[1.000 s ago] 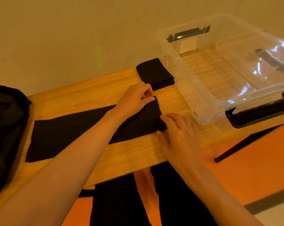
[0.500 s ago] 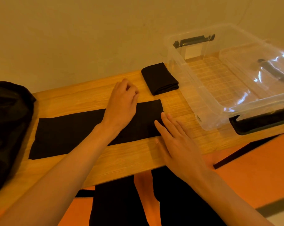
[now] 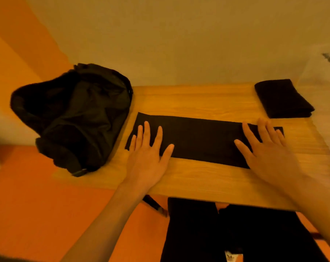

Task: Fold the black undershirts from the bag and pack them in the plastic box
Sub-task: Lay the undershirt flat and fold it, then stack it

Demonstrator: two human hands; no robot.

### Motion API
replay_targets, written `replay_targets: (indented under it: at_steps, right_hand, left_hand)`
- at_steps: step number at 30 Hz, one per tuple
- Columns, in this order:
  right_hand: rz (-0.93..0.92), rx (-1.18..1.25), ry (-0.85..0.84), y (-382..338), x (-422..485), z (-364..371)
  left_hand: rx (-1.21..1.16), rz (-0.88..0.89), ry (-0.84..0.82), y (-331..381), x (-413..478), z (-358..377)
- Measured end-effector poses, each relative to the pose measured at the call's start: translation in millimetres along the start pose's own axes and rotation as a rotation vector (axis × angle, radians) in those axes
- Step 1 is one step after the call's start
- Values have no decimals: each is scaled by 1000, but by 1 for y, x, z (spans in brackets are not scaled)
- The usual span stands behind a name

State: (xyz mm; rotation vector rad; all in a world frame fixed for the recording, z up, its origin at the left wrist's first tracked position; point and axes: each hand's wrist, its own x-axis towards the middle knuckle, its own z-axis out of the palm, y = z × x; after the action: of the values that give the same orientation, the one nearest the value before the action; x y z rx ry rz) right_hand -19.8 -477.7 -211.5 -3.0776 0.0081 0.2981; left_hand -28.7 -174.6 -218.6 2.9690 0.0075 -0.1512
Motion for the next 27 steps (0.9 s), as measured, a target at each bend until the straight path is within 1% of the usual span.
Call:
replay_targets:
  at_steps: [1,2,4,5,7,9,11,13,15,17,20,22,23,24,25,27]
  right_hand:
    - [4,5,22,-9,1,-9]
    - [-16,10,80,-22,4,-18]
    - [-138,76,196,-60,17,-34]
    - [-209,150,218,-84,27,-40]
    - [-345,312,191,-136,54,-46]
    - [-448,403,158,-186,85,-45]
    - [-501,409,121,-225,113,-39]
    - [-529,385,128,-250,134,-28]
    - [-523,357,172,-261,146,-16]
    - [-474,353,225,-262,154,-6]
    - [-452,312,293,-263,160,-4]
    - [-519,223,381,-256,156,-11]
    - [-593,183,415,-248,150,-14]
    - [-684,136,403,-238,143,-17]
    - [-771,79,353,-227,135,-18]
    - [-865,-53,183,-211,122,-14]
  left_hand:
    - [22,-21,9,-4,-2,4]
    - [33,-42,38,-6,-4,9]
    - [33,-81,145,-9,-8,18]
    - [30,-102,188,-8,-9,20]
    - [10,-127,207,-6,-11,24]
    - [-17,-135,212,-5,-12,25]
    - [-16,-137,227,-7,-11,24]
    - [-14,-137,236,-8,-10,25]
    - [-14,-137,227,-9,-10,25]
    - [-15,-135,212,-9,-10,26]
    - [-20,-132,203,-9,-10,24]
    - [-31,-134,215,-8,-12,24]
    - [-36,-139,224,-8,-14,24]
    - [-35,-147,233,-8,-14,24]
    - [-30,-156,240,-8,-14,24]
    - [-13,-169,226,-9,-13,23]
